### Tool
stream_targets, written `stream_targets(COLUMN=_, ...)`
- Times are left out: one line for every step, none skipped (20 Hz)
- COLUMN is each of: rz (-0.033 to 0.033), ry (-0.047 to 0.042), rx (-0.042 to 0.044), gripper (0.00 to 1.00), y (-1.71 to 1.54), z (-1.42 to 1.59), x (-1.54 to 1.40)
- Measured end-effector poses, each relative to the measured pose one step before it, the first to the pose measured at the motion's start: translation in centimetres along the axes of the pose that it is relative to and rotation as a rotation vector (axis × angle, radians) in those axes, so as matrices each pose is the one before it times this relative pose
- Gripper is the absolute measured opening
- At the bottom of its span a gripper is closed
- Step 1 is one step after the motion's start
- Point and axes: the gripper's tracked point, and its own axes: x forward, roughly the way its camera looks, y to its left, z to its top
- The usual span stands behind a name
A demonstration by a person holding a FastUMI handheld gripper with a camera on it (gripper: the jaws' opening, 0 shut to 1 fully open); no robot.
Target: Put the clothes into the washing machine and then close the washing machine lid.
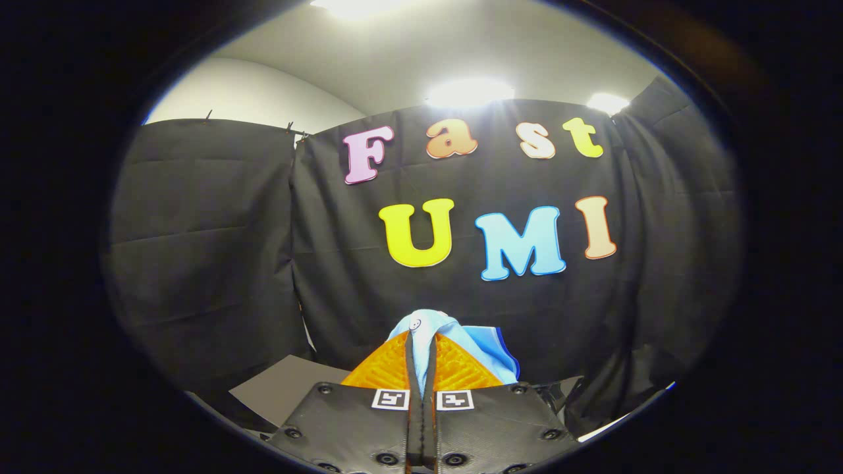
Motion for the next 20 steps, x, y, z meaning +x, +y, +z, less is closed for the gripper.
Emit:
stream_targets(rz=-0.01375, ry=-0.00148, rx=-0.00264, gripper=0.01, y=-0.826, z=-0.026, x=-0.313)
stream_targets(rz=-0.01075, ry=0.00177, rx=0.00053, gripper=0.01, y=-0.762, z=-0.079, x=-0.248)
stream_targets(rz=-0.00982, ry=0.00429, rx=0.00188, gripper=0.01, y=-0.593, z=-0.361, x=-0.189)
stream_targets(rz=-0.00805, ry=0.00584, rx=0.00275, gripper=0.01, y=-0.567, z=-0.372, x=-0.116)
stream_targets(rz=-0.00670, ry=0.00580, rx=0.00232, gripper=0.01, y=-0.449, z=-0.350, x=-0.076)
stream_targets(rz=-0.00507, ry=0.00777, rx=0.00177, gripper=0.01, y=-0.436, z=-0.490, x=0.080)
stream_targets(rz=-0.00510, ry=0.00923, rx=0.00068, gripper=0.01, y=-0.293, z=-0.554, x=-0.103)
stream_targets(rz=-0.00807, ry=0.01228, rx=-0.00069, gripper=0.01, y=-0.464, z=-0.715, x=0.185)
stream_targets(rz=-0.00516, ry=0.01571, rx=0.00124, gripper=0.01, y=-0.371, z=-0.904, x=0.099)
stream_targets(rz=-0.00420, ry=0.01780, rx=0.00074, gripper=0.01, y=-0.305, z=-0.982, x=0.217)
stream_targets(rz=-0.00406, ry=0.02043, rx=-0.00476, gripper=0.01, y=-0.326, z=-1.075, x=0.174)
stream_targets(rz=-0.00329, ry=0.01984, rx=-0.00786, gripper=0.01, y=-0.278, z=-1.068, x=0.262)
stream_targets(rz=-0.00256, ry=0.01790, rx=-0.00648, gripper=0.01, y=-0.273, z=-1.077, x=0.198)
stream_targets(rz=-0.00309, ry=0.01957, rx=-0.00373, gripper=0.01, y=-0.261, z=-1.080, x=0.290)
stream_targets(rz=-0.00176, ry=0.02031, rx=0.00217, gripper=0.01, y=-0.280, z=-1.181, x=0.303)
stream_targets(rz=-0.00262, ry=0.01736, rx=0.00717, gripper=0.01, y=-0.289, z=-0.966, x=0.352)
stream_targets(rz=-0.00336, ry=0.01623, rx=0.00585, gripper=0.01, y=-0.293, z=-0.982, x=0.367)
stream_targets(rz=-0.00437, ry=0.01485, rx=0.00243, gripper=0.01, y=-0.325, z=-0.868, x=0.375)
stream_targets(rz=-0.00383, ry=0.01566, rx=0.00114, gripper=0.01, y=-0.250, z=-0.956, x=0.362)
stream_targets(rz=-0.00356, ry=0.01959, rx=0.00118, gripper=0.01, y=-0.219, z=-1.004, x=0.345)
